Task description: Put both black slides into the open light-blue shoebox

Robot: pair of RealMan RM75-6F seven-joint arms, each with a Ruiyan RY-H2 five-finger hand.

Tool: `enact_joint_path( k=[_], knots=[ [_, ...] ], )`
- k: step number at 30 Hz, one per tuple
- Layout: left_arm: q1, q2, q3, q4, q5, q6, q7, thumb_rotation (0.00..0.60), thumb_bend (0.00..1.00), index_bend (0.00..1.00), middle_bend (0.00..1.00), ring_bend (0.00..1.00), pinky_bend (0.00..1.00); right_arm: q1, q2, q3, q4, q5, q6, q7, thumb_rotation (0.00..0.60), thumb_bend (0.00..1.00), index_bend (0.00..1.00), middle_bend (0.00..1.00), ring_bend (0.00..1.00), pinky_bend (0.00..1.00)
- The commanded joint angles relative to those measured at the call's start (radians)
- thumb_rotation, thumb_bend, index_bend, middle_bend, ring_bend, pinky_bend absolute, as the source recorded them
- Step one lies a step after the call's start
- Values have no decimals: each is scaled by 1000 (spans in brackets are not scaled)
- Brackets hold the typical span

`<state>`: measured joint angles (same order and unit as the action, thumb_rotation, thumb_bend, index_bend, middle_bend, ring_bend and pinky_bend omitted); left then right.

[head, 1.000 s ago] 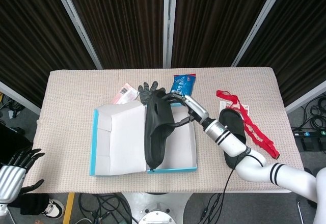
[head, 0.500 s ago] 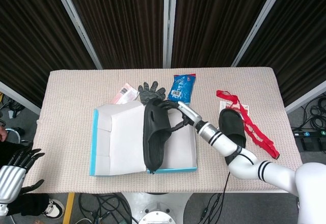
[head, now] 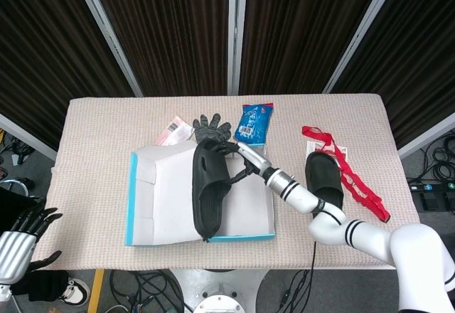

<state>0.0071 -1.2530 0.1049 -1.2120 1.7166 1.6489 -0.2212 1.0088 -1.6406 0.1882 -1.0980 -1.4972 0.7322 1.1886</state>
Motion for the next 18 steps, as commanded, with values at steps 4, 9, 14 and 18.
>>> enact_joint_path(
  k=[4,9,14,18],
  knots=[
    [0,0,0,0,0,0,0,600,142,223,172,94,149,21,-32,-26,59,-18,-15,-21,600,26,573,518,188,230],
    [0,0,0,0,0,0,0,600,142,223,172,94,149,33,-57,-38,102,-26,-17,-10,600,16,578,504,188,233],
    [0,0,0,0,0,0,0,600,142,223,172,94,149,41,-80,-43,137,-30,-9,20,600,0,559,481,188,237],
    [0,0,0,0,0,0,0,600,142,223,172,94,148,45,-95,-50,161,-33,-2,31,600,0,552,468,188,242]
  ],
)
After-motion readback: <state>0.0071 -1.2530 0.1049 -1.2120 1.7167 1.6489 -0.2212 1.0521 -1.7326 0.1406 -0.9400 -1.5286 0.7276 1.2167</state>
